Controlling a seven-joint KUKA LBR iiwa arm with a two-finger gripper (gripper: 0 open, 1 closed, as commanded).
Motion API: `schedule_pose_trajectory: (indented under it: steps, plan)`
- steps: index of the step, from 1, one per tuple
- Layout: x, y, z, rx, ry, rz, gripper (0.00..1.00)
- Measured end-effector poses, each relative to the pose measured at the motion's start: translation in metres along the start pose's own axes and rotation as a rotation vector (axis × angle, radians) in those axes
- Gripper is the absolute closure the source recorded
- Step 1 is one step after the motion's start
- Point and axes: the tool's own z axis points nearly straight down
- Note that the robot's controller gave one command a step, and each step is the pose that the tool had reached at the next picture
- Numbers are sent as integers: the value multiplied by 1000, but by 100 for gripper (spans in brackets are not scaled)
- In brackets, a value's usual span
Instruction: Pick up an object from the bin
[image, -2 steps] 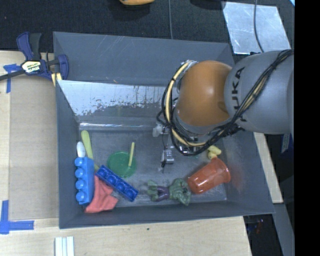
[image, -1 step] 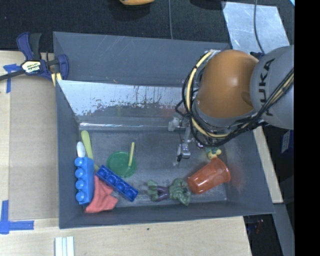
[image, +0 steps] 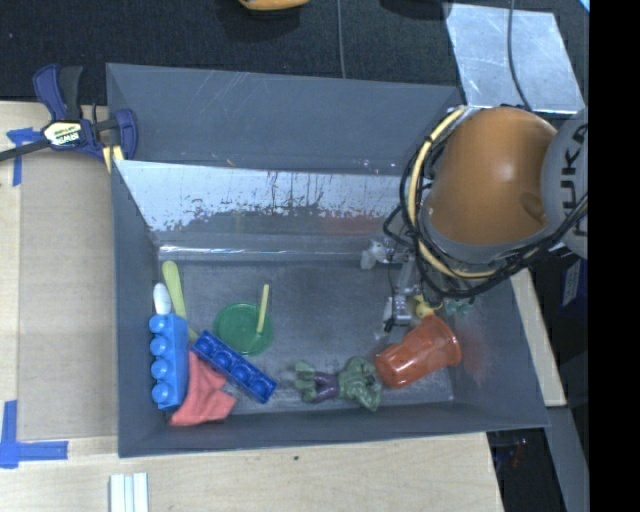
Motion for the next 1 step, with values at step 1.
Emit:
schedule_pose_trajectory:
  steps: [1]
  plan:
    - [21, -45, 51, 1, -9, -126, 0]
